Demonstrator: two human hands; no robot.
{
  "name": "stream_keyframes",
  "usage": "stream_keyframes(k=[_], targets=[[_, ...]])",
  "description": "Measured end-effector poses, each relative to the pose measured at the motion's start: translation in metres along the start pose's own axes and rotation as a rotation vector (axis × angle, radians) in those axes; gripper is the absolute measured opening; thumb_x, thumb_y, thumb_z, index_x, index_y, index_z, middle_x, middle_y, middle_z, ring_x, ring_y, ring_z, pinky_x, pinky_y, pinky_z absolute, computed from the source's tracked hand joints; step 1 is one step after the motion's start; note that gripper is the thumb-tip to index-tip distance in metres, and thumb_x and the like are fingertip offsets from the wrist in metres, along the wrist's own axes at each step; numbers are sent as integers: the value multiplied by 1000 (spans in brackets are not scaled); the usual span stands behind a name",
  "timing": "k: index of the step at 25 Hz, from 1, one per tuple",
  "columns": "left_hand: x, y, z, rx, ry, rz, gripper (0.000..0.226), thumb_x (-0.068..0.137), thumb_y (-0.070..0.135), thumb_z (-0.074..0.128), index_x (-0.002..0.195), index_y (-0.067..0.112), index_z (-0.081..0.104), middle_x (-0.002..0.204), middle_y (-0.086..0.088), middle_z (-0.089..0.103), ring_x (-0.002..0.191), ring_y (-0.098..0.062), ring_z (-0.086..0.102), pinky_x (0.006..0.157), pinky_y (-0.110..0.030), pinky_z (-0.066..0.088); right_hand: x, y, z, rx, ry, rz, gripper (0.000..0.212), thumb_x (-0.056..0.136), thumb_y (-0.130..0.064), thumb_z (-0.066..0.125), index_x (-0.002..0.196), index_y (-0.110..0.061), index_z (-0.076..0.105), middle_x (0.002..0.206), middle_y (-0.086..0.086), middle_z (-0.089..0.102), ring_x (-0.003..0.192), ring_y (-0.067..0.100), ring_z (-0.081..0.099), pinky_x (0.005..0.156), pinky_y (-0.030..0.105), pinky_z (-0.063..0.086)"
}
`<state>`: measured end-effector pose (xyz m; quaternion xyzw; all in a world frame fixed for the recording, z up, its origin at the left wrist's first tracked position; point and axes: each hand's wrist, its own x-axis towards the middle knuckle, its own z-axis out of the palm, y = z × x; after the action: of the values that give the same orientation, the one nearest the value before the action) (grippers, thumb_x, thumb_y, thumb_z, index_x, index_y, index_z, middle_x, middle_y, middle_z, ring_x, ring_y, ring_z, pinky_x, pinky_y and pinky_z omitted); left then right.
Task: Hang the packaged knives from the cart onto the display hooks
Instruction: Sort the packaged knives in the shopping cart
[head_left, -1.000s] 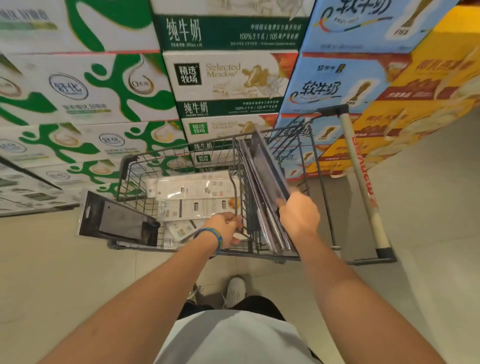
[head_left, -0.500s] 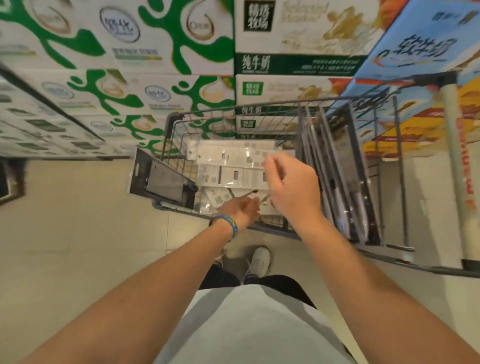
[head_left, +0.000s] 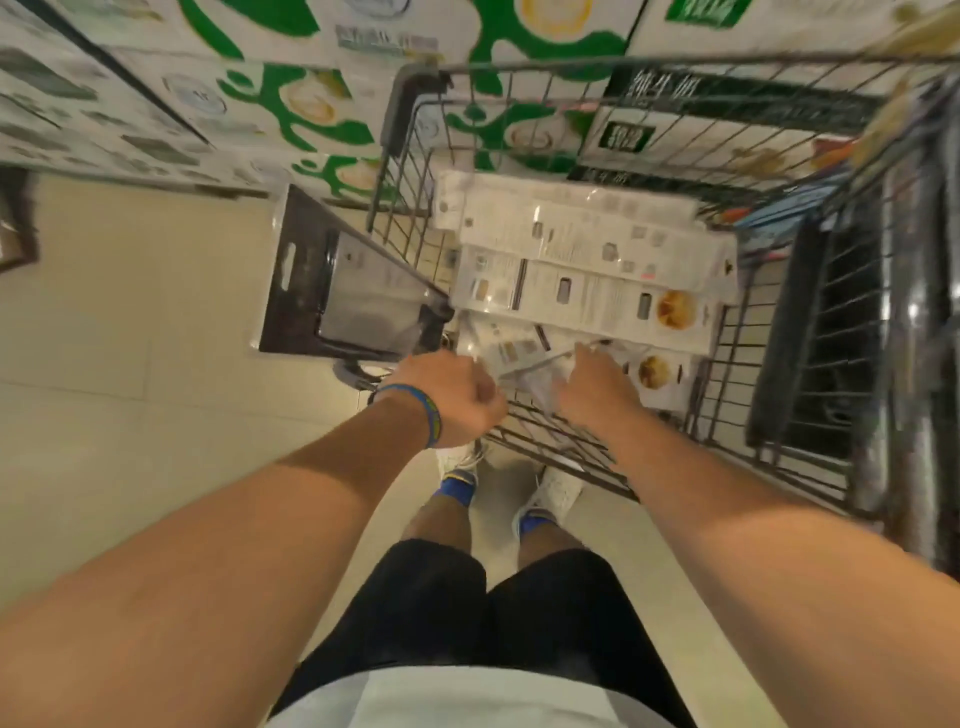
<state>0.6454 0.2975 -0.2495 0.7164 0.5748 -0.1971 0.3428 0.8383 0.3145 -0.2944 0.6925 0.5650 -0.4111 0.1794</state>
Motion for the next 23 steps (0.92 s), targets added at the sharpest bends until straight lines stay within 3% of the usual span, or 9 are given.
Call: stream_keyframes(k=[2,5,12,15,17,19,20,21,23], targets=[[5,-1,6,-1,-14,-6,51,80,63,29,60,25,56,58,10,52,57,-11,47,52,-26,29,38,-5,6,-147,84,-19,81,95,-24,66,161,-12,20,166,13,21,148,33,30,114,47,37],[8,-1,7,20,-37,-48,51,80,63,30,66,26,62,62,9,55,59,-9,47,53,-26,31,86,-7,21,-324,168,-95,91,93,-15,65,163,-11,7,171,12,3,155,32,15,118,52,33],[9,-3,15,79,-81,-77,61,78,66,27,57,20,60,59,7,52,57,-11,45,52,-27,29,144,15,23,-366,338,100,102,91,-8,63,162,-26,-8,167,28,-5,155,46,2,121,61,22],[13,-3,16,74,-80,-121,60,72,67,27,59,19,60,61,7,54,57,-11,47,50,-26,28,147,16,15,-423,356,78,83,99,-8,51,163,-25,1,166,29,9,153,48,14,116,60,33],[15,-2,15,46,-95,-159,60,68,67,28,58,19,61,59,6,56,57,-14,51,51,-26,32,134,11,10,-453,352,53,72,99,-13,54,160,-25,18,156,27,35,141,44,39,103,55,44],[14,1,15,26,-102,-178,59,67,66,30,55,17,60,56,4,56,56,-16,54,51,-25,35,113,3,-1,-437,411,-23,43,98,-21,59,140,-23,51,121,13,64,103,30,62,79,42,52],[13,2,15,18,-102,-186,58,67,65,31,54,17,60,55,3,57,56,-17,55,51,-25,37,98,-1,-8,-339,427,-45,24,99,-28,62,122,-23,63,103,5,67,86,22,60,68,35,47],[13,3,15,11,-101,-196,57,67,64,32,55,16,61,55,3,58,56,-18,55,51,-25,38,81,-5,-15,-195,415,-52,16,97,-37,65,107,-25,67,91,-2,66,76,17,56,62,31,42],[12,6,14,3,-87,-200,55,69,62,35,56,16,62,56,3,59,56,-17,55,50,-24,37,41,-8,-27,42,375,-57,22,91,-51,68,94,-30,66,77,-12,60,70,12,57,55,27,39]])
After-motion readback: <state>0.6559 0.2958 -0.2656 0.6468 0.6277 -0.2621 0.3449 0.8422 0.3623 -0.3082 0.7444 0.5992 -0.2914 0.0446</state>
